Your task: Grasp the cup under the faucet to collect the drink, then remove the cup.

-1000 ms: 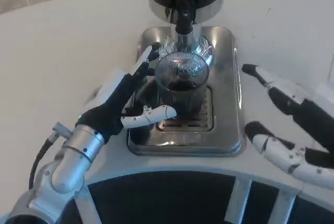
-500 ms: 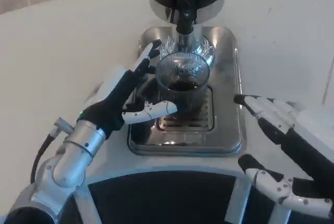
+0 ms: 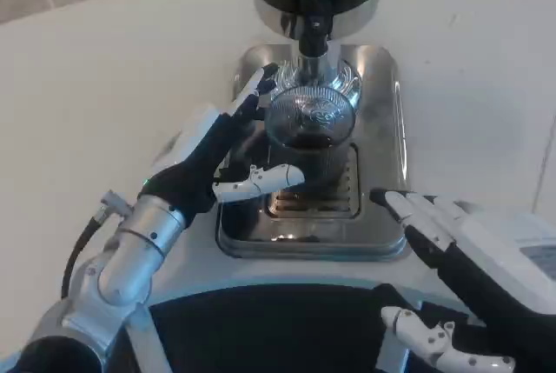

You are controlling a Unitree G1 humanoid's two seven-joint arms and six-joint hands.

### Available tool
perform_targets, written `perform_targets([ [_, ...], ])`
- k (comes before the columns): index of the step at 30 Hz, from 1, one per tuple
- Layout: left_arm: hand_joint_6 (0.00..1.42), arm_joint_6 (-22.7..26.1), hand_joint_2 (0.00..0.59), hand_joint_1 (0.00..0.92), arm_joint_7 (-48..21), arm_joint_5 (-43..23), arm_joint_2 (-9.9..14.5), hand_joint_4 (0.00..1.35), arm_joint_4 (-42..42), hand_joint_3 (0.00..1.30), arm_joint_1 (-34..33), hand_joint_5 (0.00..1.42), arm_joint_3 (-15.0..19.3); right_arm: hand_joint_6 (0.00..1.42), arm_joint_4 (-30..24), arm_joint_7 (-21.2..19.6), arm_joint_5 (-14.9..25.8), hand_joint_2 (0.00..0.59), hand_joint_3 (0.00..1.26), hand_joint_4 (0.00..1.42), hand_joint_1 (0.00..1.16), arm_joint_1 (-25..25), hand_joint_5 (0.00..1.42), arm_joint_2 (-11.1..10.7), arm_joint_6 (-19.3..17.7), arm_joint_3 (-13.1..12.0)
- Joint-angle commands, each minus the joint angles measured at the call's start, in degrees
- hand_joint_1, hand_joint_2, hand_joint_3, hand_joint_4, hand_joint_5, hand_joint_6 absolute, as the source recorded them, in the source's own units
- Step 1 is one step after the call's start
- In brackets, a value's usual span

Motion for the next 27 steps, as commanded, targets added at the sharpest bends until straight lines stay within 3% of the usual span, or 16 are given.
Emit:
perform_targets([
  [1, 0.16, -1.18, 0.058, 0.351, -1.30, 0.47, -0.48, 0.05, 1.06, 0.00, -0.47, 0.19, -1.48, 0.00, -0.84, 1.74, -1.22, 0.492, 0.00, 0.00, 0.16, 0.11, 0.00, 2.32, -1.78, -0.18],
  [10, 0.17, -0.77, 0.058, 0.351, -1.83, 0.23, -0.82, 0.05, 2.50, 0.00, -1.44, 0.20, -2.44, 0.00, -0.84, 2.90, -1.43, 0.490, 0.00, 0.00, 0.16, 0.40, 0.00, 4.76, -3.48, -0.53],
  [18, 0.19, -0.65, 0.058, 0.351, -3.49, -0.07, -1.74, 0.06, 4.31, 0.00, -2.62, 0.21, -2.79, 0.00, -0.84, 3.22, -2.09, 0.490, 0.00, 0.00, 0.16, 0.57, 0.00, 4.65, -4.13, -0.44],
  [27, 0.19, -0.66, 0.058, 0.351, -3.76, -0.11, -2.33, 0.07, 5.39, 0.01, -3.18, 0.22, -2.93, 0.00, -0.84, 2.88, -5.70, 0.490, 0.00, 0.00, 0.16, 2.76, 0.00, 4.54, -4.38, 2.49],
])
